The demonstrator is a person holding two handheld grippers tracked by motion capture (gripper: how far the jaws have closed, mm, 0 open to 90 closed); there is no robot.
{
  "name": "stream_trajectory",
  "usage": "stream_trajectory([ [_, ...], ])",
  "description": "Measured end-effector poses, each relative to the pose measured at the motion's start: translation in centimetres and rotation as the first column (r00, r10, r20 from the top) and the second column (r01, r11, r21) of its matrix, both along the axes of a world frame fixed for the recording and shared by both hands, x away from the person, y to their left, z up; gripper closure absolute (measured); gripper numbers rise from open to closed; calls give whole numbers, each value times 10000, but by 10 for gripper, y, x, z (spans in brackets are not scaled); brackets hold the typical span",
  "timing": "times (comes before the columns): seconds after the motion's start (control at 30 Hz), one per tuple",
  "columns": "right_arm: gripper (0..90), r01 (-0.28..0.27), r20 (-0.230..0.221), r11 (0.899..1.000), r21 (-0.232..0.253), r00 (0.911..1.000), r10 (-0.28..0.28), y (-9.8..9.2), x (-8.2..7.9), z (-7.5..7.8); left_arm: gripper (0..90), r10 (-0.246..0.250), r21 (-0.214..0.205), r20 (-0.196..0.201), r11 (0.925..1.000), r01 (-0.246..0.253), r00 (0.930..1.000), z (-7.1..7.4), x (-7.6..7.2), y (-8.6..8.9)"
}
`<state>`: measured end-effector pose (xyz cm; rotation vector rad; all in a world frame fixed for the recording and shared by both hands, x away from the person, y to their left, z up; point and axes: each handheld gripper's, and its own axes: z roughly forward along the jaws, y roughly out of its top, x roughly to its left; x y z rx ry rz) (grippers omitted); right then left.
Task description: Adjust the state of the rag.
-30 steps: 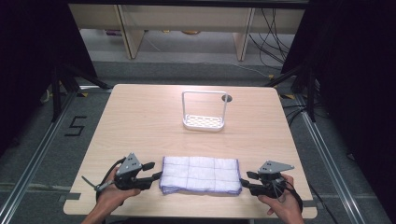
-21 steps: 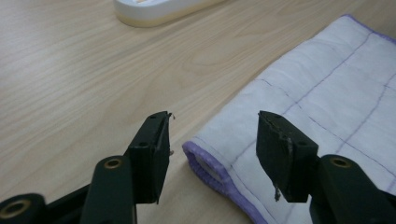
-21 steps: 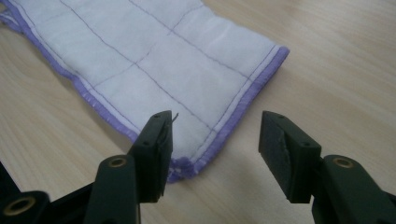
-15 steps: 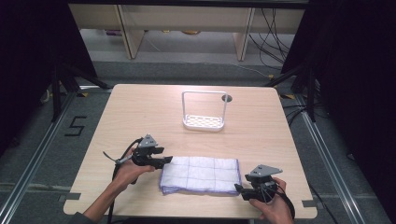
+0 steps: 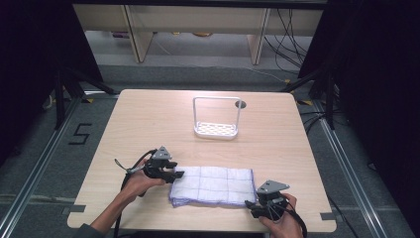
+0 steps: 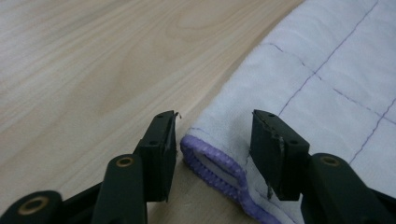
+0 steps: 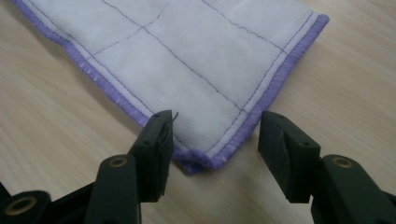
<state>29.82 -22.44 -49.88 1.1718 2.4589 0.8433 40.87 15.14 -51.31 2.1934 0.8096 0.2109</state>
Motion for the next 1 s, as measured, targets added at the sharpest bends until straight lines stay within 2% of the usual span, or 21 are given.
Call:
stream_trajectory([
  [0.2, 501, -35, 45, 10000, 57, 10000, 35, -2, 1, -1, 628, -413, 165, 74, 9990, 412, 9991, 0, -4, 1],
  [0.27, 526, 36, 6, 9999, 129, 10000, -36, -3, 2, -1, 695, -457, -2, -14, 9990, 457, 9990, 0, -7, 0],
  [0.33, 540, 314, -244, 9989, 338, 9992, -306, -3, 1, -1, 779, -664, 196, 151, 9976, 661, 9977, 1, -10, 0],
  [0.37, 553, 388, -345, 9983, 428, 9987, -373, -3, 2, -1, 802, -616, 375, 348, 9975, 603, 9975, 1, -14, -2],
  [0.4, 573, 299, -311, 9986, 437, 9991, -285, -5, 3, -2, 814, -774, 476, 390, 9960, 755, 9962, 2, -15, -2],
  [0.43, 597, 346, -273, 9978, 562, 9991, -331, -4, 4, -3, 820, -849, 628, 448, 9947, 820, 9954, 3, -17, -2],
  [0.47, 637, 427, -334, 9967, 685, 9986, -405, -4, 4, -2, 824, -679, 508, 405, 9965, 658, 9969, 3, -20, -2],
  [0.5, 661, 410, -342, 9961, 785, 9987, -384, -4, 4, -3, 828, -759, 484, 451, 9961, 737, 9961, 2, -22, -2],
  [0.53, 693, 249, -58, 9964, 810, 9997, -246, -4, 6, -5, 831, -667, 502, 431, 9967, 645, 9968, 2, -24, 0],
  [0.57, 726, 133, 10, 9957, 919, 9999, -135, -4, 7, -6, 833, -667, 502, 431, 9967, 645, 9968, 2, -24, 0],
  [0.6, 757, 88, -71, 9959, 903, 9999, -82, -4, 6, -5, 835, -776, 546, 510, 9957, 748, 9957, 2, -29, 2],
  [0.63, 779, -62, -381, 9969, 789, 9992, 92, -5, 6, -3, 836, -718, 467, 517, 9965, 694, 9961, 2, -32, 3],
  [0.7, 807, -16, -517, 9947, 1029, 9986, 70, -5, 7, -3, 837, -729, 456, 487, 9965, 707, 9961, 3, -36, 5],
  [0.73, 818, -95, -419, 9941, 1085, 9990, 141, -5, 9, -3, 836, -688, 477, 503, 9967, 664, 9964, 3, -38, 6],
  [0.8, 831, -236, -366, 9949, 980, 9990, 273, -6, 13, -2, 836, -749, 440, 491, 9964, 728, 9960, 3, -43, 8],
  [0.83, 835, -480, -11, 9936, 1026, 9988, 484, -5, 17, -3, 836, -661, 354, 473, 9973, 645, 9967, 4, -46, 8],
  [0.9, 837, -616, -174, 9942, 887, 9978, 634, -6, 24, 1, 836, -684, 345, 473, 9972, 668, 9965, 5, -52, 10],
  [0.97, 837, -662, -190, 9932, 961, 9975, 684, -7, 35, 4, 835, -594, 293, 434, 9979, 582, 9973, 5, -61, 10],
  [1.0, 838, -850, -90, 9919, 941, 9962, 862, -7, 40, 5, 835, -588, 398, 501, 9976, 568, 9970, 5, -66, 10],
])
